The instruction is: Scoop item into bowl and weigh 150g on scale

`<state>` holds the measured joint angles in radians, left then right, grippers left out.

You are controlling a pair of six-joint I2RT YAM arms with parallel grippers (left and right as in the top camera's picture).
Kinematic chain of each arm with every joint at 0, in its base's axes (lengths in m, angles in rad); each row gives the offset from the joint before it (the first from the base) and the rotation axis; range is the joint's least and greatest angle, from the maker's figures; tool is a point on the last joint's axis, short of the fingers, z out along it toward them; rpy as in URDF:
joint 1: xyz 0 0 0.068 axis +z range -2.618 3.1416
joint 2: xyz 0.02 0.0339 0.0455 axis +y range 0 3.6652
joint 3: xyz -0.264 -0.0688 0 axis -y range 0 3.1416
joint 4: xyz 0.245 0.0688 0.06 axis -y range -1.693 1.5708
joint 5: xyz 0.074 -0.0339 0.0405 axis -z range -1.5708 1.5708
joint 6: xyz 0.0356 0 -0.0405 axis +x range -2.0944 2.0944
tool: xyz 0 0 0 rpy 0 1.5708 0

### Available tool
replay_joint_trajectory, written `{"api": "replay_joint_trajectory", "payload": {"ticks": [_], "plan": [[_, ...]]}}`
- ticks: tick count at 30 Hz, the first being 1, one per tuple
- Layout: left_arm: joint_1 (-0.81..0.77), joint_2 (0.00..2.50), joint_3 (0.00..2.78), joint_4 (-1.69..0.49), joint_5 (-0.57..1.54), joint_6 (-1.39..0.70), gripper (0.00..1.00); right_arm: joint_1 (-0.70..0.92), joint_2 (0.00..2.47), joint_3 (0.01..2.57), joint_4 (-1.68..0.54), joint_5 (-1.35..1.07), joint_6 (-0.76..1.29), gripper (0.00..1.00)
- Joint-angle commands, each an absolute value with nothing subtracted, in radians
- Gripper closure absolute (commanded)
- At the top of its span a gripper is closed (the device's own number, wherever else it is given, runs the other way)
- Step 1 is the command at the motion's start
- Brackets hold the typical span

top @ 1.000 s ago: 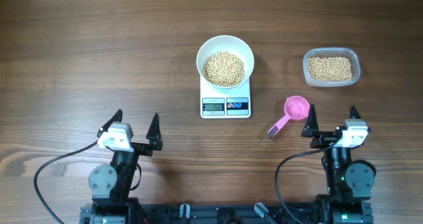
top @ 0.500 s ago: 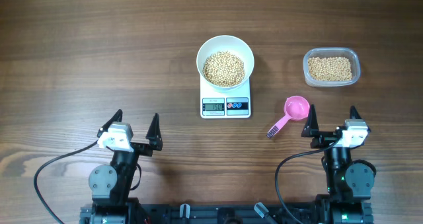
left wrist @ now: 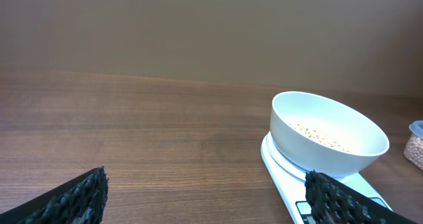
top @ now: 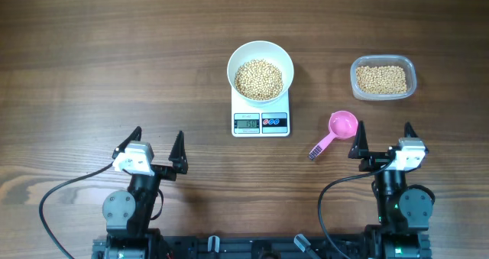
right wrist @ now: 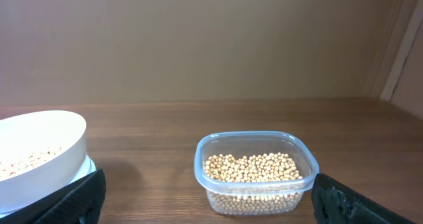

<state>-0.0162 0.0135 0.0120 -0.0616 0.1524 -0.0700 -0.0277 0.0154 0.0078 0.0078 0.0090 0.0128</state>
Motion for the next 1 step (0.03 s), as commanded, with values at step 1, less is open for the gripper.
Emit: {"api": "replay_joint_trajectory", "payload": {"ticks": [1], "plan": [[-0.020, 0.003, 0.006, -0.065, 0.137, -0.084, 0.00, -0.023, 0.004, 0.005, 0.010, 0.029, 0.001, 0.00]]}}
